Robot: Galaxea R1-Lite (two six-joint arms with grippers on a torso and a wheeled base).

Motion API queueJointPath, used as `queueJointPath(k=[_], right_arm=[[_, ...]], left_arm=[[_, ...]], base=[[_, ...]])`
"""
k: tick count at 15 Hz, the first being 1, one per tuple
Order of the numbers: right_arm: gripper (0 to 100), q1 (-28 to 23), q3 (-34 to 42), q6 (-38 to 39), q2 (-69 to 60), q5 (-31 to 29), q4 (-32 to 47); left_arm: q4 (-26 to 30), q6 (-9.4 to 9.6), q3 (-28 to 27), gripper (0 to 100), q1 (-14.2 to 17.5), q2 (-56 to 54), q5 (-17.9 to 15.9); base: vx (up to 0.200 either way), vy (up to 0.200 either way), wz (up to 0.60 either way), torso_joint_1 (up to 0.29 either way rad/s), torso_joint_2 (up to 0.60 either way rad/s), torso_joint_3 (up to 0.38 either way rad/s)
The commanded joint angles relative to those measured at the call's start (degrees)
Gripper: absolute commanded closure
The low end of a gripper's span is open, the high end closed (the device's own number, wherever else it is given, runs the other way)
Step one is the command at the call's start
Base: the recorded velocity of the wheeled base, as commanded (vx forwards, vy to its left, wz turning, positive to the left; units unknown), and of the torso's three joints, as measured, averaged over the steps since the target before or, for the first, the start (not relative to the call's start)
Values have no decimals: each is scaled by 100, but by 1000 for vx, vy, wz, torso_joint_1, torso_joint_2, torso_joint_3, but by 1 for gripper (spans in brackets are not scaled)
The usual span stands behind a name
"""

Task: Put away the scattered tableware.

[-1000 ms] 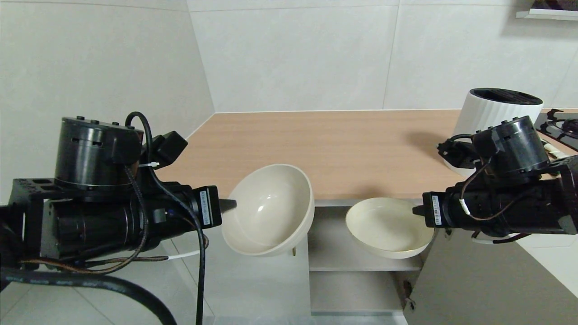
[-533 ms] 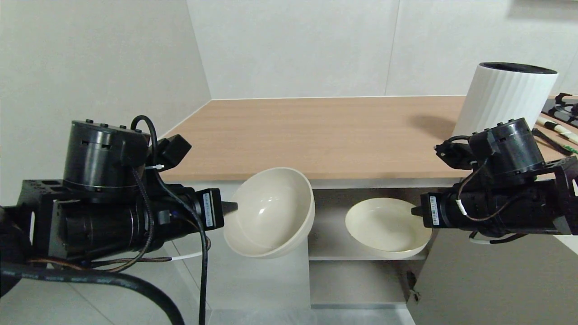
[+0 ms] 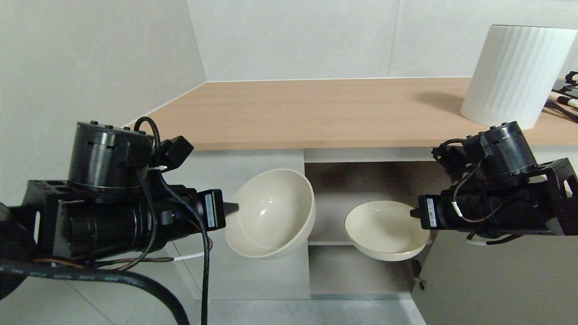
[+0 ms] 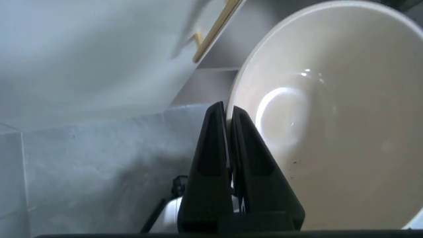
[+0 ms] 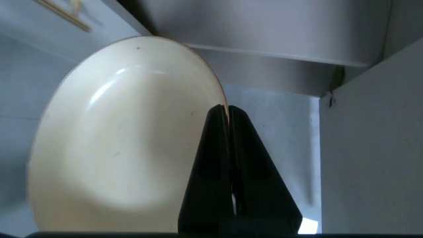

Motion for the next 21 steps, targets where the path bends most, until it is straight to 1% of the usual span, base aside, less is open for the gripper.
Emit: queueJointPath(k=[1, 4, 9, 10, 12, 13, 15, 16, 17, 19, 21], right_arm=[[100, 2, 1, -2, 55, -1, -3], [100, 2, -8, -2, 64, -1, -3], [100, 2, -17, -10, 362, -10, -152], [100, 2, -17, -10, 696, -63, -293], [100, 2, -61, -2, 1470, -458, -723], [100, 2, -70, 16, 1918, -713, -1101], [100, 2, -157, 51, 2815, -1144, -2174], [100, 2, -157, 51, 2815, -1144, -2174], [100, -112, -342, 34, 3430, -1364, -2762], [100, -209, -623, 60, 3729, -1390, -2789], [100, -314, -1177, 324, 4133, -1522, -2754]], left_arm=[[-6, -3, 1, 100, 1, 16, 0], [-15, -3, 1, 100, -8, 16, 0], [-6, -3, 1, 100, -69, 34, 0], [-24, -3, 28, 100, -78, 60, 0], [-24, -3, 28, 100, -87, 69, 0], [-15, -3, 28, 100, -96, 69, 0], [-24, -12, 28, 100, -122, 104, 9], [-24, -12, 28, 100, -122, 104, 9], [-15, -12, 28, 100, -157, 148, 9], [-15, -12, 36, 100, -166, 157, 9], [-15, -12, 36, 100, -184, 201, 9]], base=[[0, 0, 0, -119, 442, 325], [0, 0, 0, -58, 310, 235], [0, 0, 0, -7, 22, 9], [0, 0, 0, 0, 0, 0], [0, 0, 0, 0, 0, 0], [0, 0, 0, 0, 0, 0], [0, 0, 0, 0, 0, 0], [0, 0, 0, 0, 0, 0], [0, 0, 0, 0, 0, 0], [0, 0, 0, 0, 0, 0], [0, 0, 0, 0, 0, 0]])
